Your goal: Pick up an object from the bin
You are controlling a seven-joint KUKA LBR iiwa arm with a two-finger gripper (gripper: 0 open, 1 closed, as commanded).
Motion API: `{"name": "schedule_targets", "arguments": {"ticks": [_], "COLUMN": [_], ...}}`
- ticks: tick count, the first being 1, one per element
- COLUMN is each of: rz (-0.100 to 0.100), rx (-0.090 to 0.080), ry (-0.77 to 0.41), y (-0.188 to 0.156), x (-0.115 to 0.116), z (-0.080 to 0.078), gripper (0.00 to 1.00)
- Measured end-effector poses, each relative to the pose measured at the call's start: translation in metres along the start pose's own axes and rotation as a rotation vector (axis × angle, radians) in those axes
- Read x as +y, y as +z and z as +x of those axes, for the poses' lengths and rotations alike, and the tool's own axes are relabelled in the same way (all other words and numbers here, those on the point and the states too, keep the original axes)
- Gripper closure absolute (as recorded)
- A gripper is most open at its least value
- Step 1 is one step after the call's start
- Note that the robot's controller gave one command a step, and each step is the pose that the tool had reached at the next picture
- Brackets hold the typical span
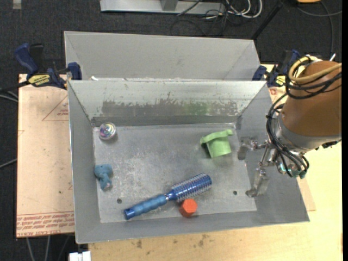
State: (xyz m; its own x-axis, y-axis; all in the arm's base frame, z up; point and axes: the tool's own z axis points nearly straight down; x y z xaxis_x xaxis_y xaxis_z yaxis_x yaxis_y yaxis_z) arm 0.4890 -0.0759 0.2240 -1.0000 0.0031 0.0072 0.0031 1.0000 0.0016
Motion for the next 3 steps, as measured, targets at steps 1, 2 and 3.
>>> {"name": "schedule_targets", "arguments": {"ticks": [1, 2, 3], "rz": [-0.001, 0.001, 0.002], "rx": [-0.005, -0.01, -0.007], "ry": [-0.2, -0.422, -0.37], "y": [0.158, 0.124, 0.125], "x": [0.089, 0.123, 0.111], "z": [-0.012, -0.024, -0.022], "gripper": [0.0, 0.0, 0.0]}}
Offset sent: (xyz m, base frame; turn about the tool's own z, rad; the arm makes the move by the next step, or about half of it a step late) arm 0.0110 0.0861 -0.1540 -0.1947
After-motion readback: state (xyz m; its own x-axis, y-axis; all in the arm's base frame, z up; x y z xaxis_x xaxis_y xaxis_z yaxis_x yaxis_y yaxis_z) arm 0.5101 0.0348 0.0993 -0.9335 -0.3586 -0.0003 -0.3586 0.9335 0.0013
